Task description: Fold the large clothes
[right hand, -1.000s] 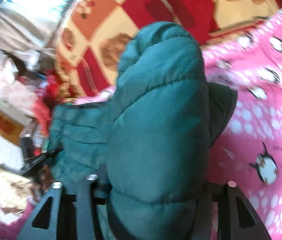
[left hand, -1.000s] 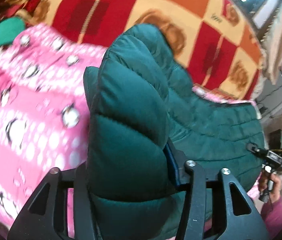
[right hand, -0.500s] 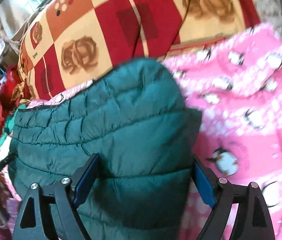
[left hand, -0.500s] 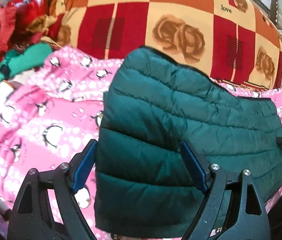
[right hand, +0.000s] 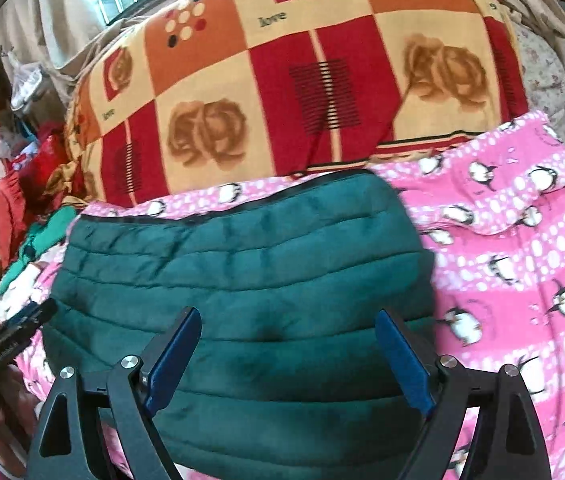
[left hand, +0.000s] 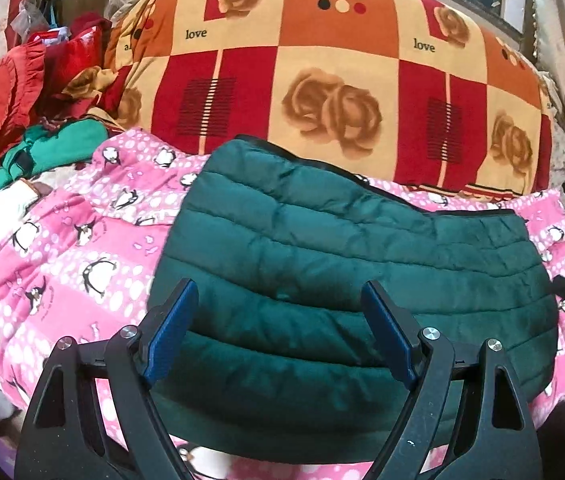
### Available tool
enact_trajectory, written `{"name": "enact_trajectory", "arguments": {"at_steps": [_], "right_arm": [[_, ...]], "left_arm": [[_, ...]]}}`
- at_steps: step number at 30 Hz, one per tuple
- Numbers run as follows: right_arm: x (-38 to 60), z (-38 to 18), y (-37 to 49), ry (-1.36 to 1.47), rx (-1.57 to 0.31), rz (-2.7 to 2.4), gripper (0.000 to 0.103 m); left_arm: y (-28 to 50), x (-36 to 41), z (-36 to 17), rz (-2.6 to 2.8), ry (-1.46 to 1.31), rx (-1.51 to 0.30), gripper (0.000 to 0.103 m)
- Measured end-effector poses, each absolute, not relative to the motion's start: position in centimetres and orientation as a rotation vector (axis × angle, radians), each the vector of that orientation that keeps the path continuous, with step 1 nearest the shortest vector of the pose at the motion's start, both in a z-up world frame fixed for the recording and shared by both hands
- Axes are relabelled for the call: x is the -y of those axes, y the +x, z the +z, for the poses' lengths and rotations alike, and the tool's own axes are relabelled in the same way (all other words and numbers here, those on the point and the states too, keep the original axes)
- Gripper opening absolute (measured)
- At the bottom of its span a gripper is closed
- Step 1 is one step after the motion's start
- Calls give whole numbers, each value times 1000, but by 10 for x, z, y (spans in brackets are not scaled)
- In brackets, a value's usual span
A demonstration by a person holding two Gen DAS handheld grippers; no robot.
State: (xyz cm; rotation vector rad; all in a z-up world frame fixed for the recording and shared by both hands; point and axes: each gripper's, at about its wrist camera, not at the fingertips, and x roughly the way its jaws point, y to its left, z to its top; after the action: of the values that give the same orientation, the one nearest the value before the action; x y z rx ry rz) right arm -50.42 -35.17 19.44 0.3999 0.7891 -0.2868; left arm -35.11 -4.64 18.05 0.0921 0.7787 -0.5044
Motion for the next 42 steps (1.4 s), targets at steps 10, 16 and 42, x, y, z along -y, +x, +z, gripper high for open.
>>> {"name": "enact_trajectory", "arguments": {"at_steps": [10, 16, 42], "right_arm": [[292, 182, -483, 330, -794, -260, 92], [280, 179, -478, 291, -797, -273, 92], [279, 175, -472, 204, -804, -366, 92]], "left_arm": [[-361, 50, 180, -463, 91, -751, 84], [-364, 50, 177, -447, 108, -737, 84], [-368, 70, 167, -463, 128, -750, 84]]}}
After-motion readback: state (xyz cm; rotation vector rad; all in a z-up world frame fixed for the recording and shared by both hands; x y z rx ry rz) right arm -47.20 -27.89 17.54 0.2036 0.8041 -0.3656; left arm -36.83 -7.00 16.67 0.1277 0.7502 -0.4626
